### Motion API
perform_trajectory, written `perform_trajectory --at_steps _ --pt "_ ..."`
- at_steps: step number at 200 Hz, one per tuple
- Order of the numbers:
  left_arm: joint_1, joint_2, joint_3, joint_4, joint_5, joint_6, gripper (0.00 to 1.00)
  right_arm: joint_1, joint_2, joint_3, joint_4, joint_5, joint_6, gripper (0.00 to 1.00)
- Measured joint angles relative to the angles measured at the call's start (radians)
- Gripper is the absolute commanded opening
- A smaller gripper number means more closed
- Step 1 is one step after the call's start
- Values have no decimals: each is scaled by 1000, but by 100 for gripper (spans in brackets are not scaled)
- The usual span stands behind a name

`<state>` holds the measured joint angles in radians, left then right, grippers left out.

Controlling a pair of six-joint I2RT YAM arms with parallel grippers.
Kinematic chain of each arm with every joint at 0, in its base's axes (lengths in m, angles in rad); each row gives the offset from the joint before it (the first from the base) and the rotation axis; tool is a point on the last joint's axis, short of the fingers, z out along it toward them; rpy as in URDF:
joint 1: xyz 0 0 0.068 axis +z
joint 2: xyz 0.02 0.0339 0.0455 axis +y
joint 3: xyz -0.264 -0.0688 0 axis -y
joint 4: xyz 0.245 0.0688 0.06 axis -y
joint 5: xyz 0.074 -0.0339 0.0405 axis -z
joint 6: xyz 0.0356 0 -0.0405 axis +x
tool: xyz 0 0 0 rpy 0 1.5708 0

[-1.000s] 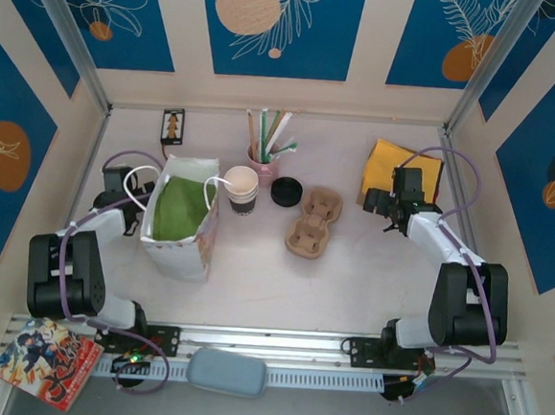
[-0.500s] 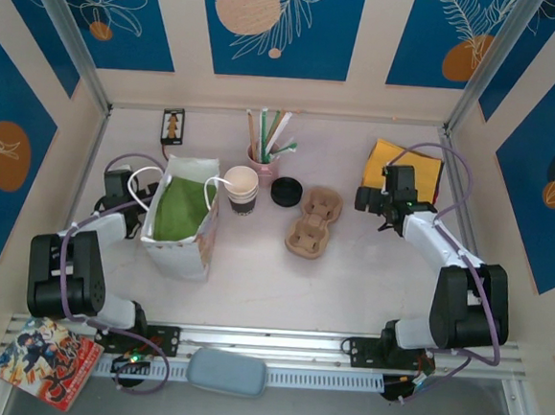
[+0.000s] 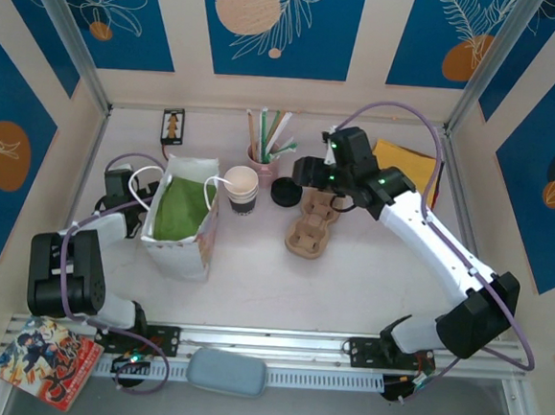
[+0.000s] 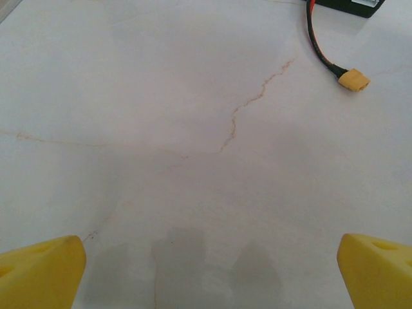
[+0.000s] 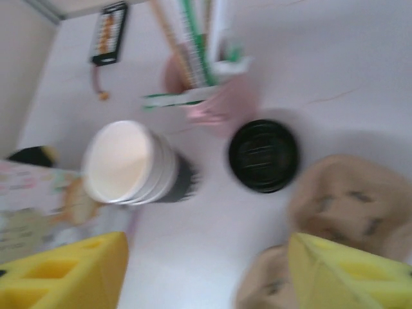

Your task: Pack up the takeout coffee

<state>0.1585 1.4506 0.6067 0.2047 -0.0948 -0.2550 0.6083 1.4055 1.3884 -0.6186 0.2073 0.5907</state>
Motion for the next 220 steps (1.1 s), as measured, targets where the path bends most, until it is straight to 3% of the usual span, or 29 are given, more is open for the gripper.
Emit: perform_trajectory --at_steps 53,108,163,184,220 --pt "0 2 0 2 -14 -1 100 208 163 173 -41 -89 149 47" --pt "0 2 0 16 -29 -1 100 310 307 340 -56 -165 221 48" --pt "-5 2 -14 25 -35 -1 100 333 396 452 -78 -198 254 47" --pt "-6 2 -14 25 -37 -1 100 333 427 485 -102 -197 258 33" --pt "-7 2 -14 27 -37 -1 100 335 446 507 -142 -192 267 21"
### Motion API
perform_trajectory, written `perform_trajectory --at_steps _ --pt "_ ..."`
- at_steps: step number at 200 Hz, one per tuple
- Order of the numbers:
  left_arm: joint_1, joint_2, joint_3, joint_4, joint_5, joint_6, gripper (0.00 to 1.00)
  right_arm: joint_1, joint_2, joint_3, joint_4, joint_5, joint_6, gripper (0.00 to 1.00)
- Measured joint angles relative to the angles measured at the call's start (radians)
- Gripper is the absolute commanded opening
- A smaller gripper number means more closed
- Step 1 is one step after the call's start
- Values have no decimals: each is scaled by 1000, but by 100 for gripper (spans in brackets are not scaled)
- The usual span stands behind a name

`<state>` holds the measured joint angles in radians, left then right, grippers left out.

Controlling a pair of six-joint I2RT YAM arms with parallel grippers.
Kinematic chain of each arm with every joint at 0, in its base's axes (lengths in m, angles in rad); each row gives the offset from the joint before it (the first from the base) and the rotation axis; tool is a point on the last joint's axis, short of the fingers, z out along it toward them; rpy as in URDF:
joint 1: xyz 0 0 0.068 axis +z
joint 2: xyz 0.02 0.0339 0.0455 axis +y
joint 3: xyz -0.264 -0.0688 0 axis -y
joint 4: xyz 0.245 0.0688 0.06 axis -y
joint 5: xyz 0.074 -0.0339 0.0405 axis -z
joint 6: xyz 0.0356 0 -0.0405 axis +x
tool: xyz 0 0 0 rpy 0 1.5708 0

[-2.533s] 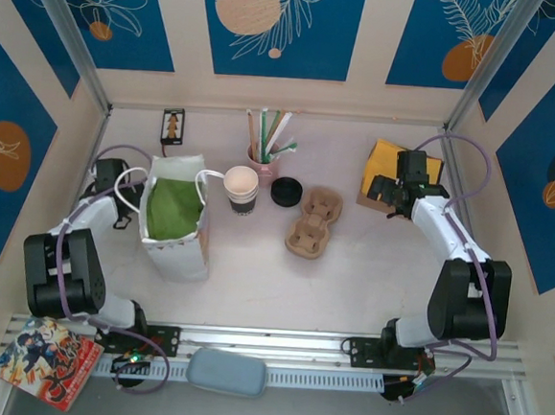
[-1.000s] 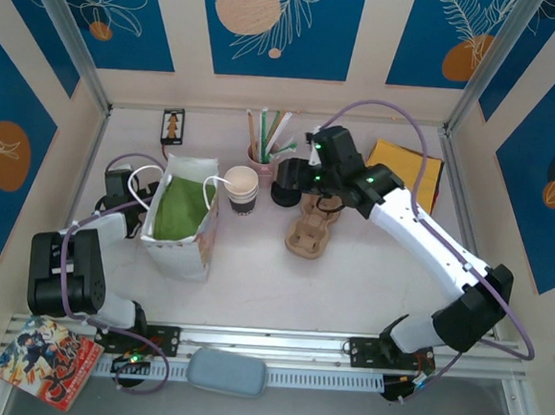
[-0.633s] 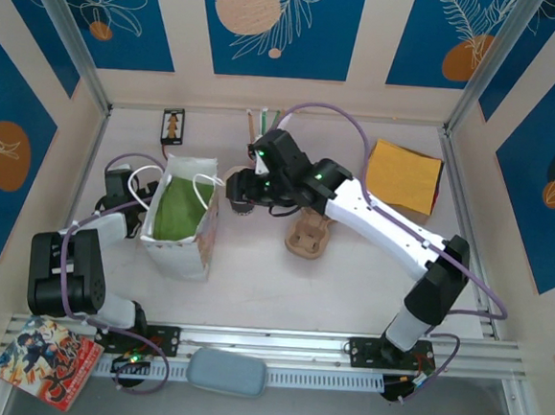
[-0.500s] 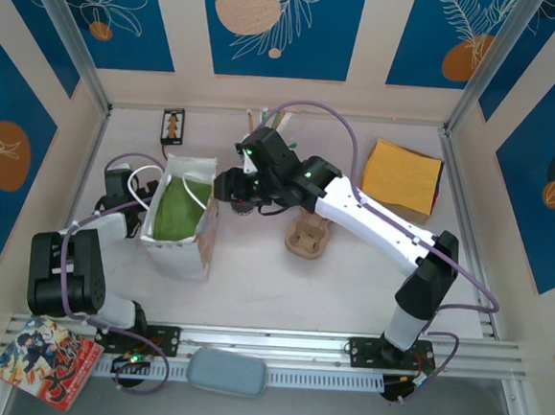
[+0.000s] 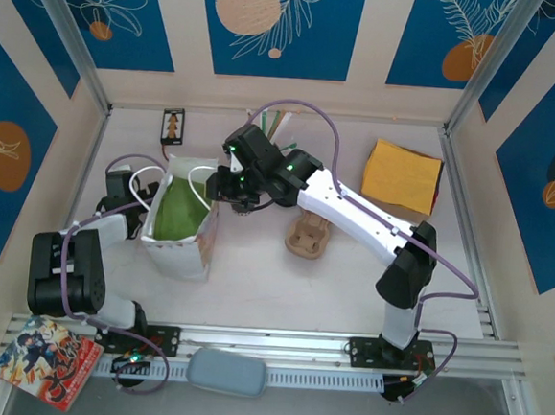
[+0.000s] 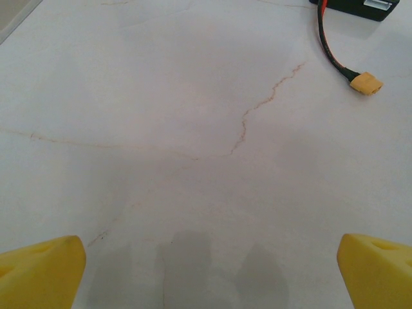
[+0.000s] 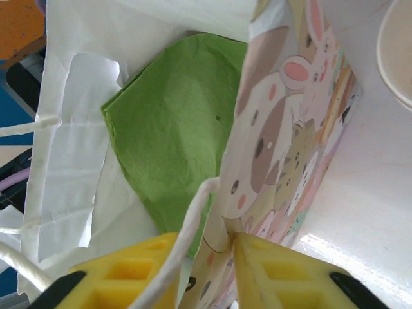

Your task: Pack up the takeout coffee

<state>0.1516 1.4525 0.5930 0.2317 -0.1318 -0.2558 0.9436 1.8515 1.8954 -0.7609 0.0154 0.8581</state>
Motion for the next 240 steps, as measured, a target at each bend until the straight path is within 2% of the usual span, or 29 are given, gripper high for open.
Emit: perform_trajectory --at_steps 105,169,240 --pt "-6 0 0 2 0 0 100 3 0 51 -83 37 -3 9" --pt "-40 0 -3 25 0 4 100 3 -6 53 -107 68 -3 2" --pt "-63 3 -11 91 1 18 100 -9 -41 37 -146 93 0 0"
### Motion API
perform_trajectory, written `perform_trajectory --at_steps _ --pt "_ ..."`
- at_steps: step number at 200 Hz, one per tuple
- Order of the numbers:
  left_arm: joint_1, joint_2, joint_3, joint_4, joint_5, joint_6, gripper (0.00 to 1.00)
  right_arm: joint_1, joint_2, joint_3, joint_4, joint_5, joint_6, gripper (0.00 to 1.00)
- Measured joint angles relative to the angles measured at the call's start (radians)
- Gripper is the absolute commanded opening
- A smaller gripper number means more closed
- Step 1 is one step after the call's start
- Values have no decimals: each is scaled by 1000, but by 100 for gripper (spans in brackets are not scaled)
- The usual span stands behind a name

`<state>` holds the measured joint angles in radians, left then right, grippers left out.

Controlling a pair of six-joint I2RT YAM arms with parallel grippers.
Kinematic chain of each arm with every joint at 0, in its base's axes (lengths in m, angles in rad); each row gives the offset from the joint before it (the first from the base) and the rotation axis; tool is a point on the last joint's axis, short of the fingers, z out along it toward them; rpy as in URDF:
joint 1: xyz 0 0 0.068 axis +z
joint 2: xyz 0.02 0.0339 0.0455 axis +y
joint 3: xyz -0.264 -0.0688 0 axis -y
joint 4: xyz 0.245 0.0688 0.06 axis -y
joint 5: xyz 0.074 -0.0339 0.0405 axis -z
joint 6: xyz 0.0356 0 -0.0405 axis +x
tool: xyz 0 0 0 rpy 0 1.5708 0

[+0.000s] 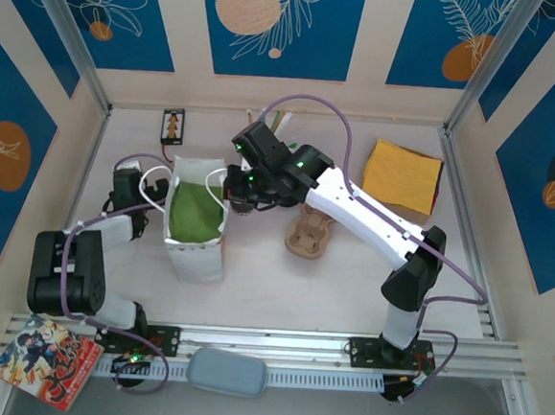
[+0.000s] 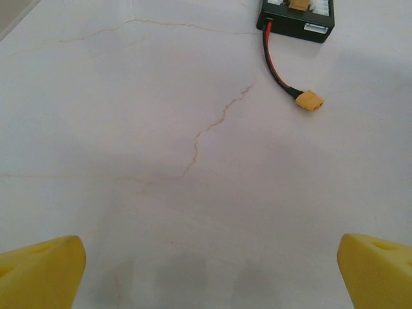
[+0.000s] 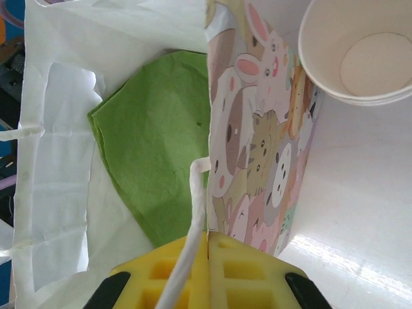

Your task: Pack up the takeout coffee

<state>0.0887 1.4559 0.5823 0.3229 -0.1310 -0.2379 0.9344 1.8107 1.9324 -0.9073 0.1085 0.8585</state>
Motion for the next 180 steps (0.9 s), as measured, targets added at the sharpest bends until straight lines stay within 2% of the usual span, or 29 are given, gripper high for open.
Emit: perform_trajectory --at_steps 137,180 --pt "-46 37 -52 229 66 134 100 -21 -79 -68 -28 27 7 0" --pt "-100 41 -150 391 90 196 100 -27 -99 -103 -25 34 8 0"
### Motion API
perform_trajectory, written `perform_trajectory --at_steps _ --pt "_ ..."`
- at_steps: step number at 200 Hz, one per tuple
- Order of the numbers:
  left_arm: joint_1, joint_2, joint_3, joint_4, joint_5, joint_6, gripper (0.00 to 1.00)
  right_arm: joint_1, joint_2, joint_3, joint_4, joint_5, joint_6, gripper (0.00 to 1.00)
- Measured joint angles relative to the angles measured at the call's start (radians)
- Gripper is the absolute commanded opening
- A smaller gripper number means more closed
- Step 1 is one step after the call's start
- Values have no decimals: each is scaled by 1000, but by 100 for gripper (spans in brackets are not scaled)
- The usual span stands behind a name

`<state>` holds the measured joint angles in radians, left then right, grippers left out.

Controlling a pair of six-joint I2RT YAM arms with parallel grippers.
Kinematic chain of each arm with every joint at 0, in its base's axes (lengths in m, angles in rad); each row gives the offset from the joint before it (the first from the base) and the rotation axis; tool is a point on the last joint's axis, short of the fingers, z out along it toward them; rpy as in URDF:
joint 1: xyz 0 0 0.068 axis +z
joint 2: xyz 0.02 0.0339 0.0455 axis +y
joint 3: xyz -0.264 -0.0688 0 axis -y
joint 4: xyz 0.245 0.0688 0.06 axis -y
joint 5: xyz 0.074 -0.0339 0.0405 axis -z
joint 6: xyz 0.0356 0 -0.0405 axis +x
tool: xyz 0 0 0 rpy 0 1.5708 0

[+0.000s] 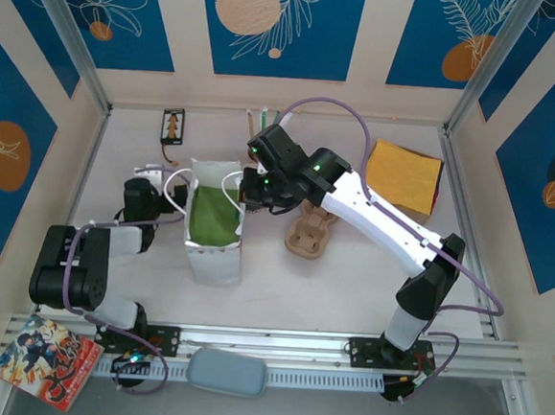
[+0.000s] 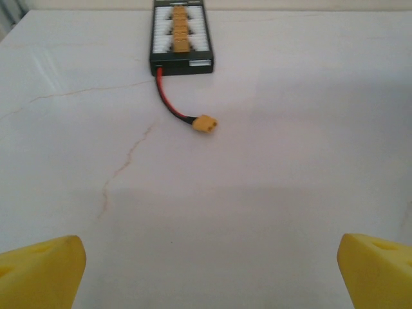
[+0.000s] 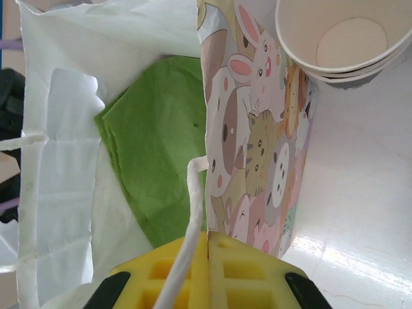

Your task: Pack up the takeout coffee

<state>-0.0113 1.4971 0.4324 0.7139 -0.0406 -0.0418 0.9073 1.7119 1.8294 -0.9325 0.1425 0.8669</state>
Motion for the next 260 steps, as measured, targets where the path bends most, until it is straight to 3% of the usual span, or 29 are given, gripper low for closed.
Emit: perform_trajectory --at_steps 21,75,175,260 --pt "-18 42 -51 103 8 25 100 -2 -10 -8 -1 0 0 0" --pt "-23 62 -58 175 11 52 100 -2 -22 -27 6 0 3 4" --pt "-24 62 -58 188 12 52 100 9 -96 -92 34 -3 -15 52" --pt "-24 62 -58 188 12 52 100 -3 -413 -378 60 39 -132 84"
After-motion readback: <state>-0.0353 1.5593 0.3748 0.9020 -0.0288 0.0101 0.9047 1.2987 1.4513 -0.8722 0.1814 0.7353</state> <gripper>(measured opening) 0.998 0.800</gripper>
